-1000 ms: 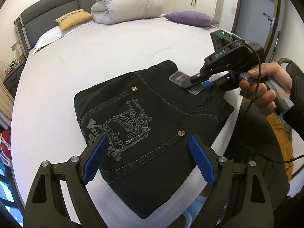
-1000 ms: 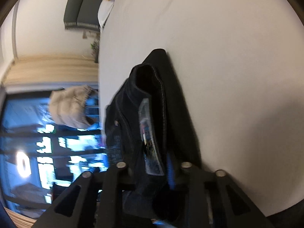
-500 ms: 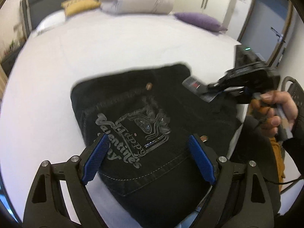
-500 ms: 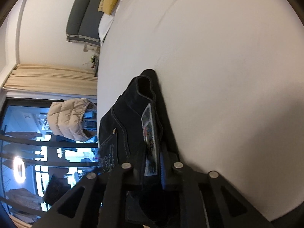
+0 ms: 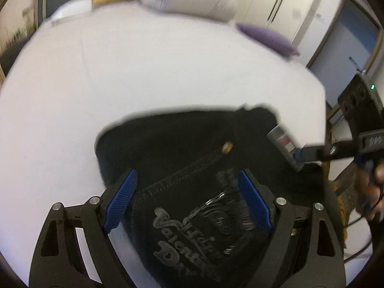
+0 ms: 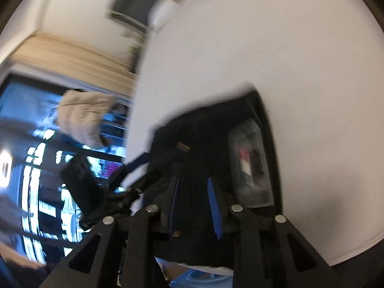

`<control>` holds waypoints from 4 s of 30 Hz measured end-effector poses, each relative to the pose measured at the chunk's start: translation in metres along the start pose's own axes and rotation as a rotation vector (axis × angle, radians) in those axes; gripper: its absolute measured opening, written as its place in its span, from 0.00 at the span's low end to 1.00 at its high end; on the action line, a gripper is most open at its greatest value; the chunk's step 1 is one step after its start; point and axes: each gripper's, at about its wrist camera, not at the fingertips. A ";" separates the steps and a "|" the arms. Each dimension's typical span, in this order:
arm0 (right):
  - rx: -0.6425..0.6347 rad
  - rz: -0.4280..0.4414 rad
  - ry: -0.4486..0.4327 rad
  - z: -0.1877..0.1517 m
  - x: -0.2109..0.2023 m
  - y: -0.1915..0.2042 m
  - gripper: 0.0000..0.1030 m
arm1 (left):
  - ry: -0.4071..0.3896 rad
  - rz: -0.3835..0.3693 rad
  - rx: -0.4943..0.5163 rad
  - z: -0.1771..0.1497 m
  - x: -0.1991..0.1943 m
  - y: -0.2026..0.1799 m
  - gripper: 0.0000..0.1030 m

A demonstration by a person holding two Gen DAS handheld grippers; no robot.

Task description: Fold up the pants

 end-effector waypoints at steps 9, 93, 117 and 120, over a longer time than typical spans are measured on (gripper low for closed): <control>0.008 -0.012 -0.039 -0.025 -0.006 -0.018 0.10 | -0.060 0.160 0.244 -0.081 -0.026 -0.062 0.81; -0.479 -0.362 -0.755 0.073 0.010 0.241 1.00 | -0.522 0.543 -0.247 -0.010 -0.250 0.237 1.00; -0.696 -0.521 -1.322 -0.151 -0.131 0.370 1.00 | -0.639 0.840 -0.367 -0.102 -0.418 0.061 1.00; -0.609 -0.568 -1.165 -0.136 -0.112 0.359 1.00 | -0.540 0.747 -0.392 -0.104 -0.378 0.076 1.00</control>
Point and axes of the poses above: each gripper's, at about its wrist camera, not at the fingertips, and x roughly the way its jaws point, y to its left, z to its top, and after that the axes turned 8 degrees about y, right-handed
